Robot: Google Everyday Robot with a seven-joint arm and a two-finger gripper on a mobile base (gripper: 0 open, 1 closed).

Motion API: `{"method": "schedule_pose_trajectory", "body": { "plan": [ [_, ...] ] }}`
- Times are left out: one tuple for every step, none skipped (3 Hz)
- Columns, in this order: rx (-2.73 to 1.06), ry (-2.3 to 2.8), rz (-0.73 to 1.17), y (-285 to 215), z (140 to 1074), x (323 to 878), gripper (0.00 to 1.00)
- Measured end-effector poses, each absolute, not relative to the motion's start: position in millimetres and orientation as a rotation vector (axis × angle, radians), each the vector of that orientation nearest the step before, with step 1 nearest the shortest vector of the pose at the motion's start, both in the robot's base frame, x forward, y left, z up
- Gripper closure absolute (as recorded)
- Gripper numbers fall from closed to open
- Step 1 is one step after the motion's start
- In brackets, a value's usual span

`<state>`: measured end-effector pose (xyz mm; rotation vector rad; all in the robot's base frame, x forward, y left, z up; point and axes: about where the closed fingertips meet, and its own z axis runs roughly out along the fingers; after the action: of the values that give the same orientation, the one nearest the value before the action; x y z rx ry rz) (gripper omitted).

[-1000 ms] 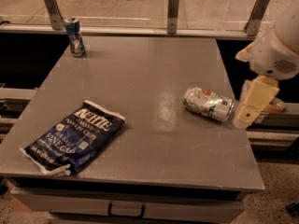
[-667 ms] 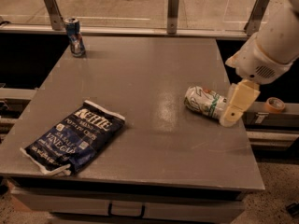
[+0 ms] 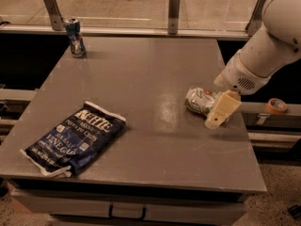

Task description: Move 7up can near blue chip bag

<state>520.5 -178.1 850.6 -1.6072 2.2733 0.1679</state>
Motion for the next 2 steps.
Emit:
{"method": "schedule_pose_trajectory", "body": {
  "plan": [
    [-1.576, 2.291, 0.2, -178.0, 848.0, 519.7, 0.41],
    [-1.554, 2.247, 0.194, -178.2, 873.7, 520.2, 0.65]
  ]
}}
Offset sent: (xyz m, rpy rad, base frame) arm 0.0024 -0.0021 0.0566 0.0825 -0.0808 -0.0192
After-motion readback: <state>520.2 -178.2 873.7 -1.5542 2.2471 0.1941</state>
